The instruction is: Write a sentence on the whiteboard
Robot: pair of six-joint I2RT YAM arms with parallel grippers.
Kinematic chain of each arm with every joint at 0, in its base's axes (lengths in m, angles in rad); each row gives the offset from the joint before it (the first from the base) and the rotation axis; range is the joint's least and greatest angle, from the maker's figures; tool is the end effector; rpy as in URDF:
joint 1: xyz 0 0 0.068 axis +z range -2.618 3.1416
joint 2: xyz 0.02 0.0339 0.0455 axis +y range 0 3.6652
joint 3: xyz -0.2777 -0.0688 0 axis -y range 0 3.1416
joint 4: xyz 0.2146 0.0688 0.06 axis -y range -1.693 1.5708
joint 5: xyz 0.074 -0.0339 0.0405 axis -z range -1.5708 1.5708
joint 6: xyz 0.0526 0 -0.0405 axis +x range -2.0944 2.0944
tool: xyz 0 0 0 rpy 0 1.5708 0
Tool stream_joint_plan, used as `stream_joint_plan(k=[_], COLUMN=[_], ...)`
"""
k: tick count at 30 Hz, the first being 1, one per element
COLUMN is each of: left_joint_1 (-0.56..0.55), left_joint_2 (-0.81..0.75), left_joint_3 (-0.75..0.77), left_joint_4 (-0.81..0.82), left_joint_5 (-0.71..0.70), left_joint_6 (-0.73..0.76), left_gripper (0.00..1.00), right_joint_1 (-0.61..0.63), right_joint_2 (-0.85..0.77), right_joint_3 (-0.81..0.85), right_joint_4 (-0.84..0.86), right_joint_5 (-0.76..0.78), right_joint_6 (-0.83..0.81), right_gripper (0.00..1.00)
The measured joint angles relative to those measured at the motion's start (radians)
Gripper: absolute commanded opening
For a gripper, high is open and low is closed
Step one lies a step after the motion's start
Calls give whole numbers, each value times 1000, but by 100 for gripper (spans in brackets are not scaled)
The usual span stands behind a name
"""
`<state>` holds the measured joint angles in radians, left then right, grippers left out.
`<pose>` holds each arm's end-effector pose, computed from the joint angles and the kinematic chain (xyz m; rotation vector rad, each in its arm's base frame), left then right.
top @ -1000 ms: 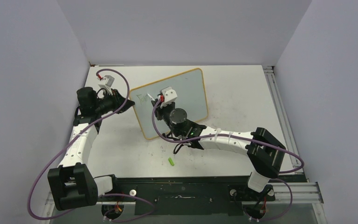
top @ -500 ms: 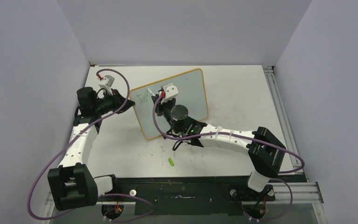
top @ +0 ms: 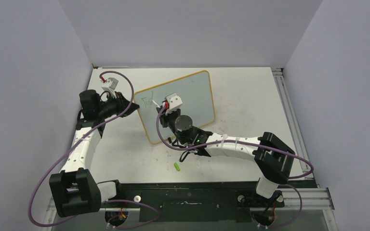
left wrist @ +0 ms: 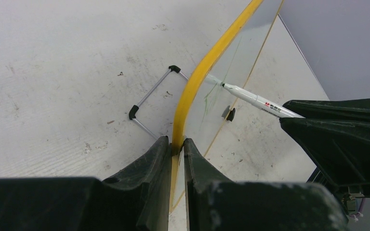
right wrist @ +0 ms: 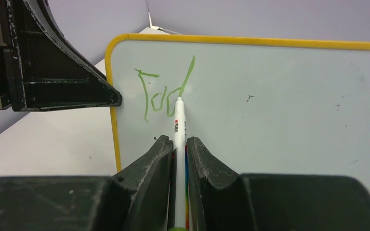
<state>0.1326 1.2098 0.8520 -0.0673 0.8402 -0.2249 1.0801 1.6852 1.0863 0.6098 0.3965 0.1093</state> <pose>0.2464 -0.0067 0.3094 0.1980 1.9393 -0.8916 0.1995 0.3303 0.3193 -0.4485 1.5308 0.6253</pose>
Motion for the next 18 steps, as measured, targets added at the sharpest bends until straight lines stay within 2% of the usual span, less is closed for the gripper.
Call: stream_joint_plan(k=[18], left_joint_1=[0], left_joint_2=[-2], left_joint_3=[0], left_joint_4=[-2], left_joint_5=[-2], left_joint_6=[0], left_gripper=[0], right_joint_1=[16], right_joint_2=[-28], right_joint_3=[-66], right_joint_4=[1], right_joint_5=[42], right_joint_6=[0], right_gripper=[5])
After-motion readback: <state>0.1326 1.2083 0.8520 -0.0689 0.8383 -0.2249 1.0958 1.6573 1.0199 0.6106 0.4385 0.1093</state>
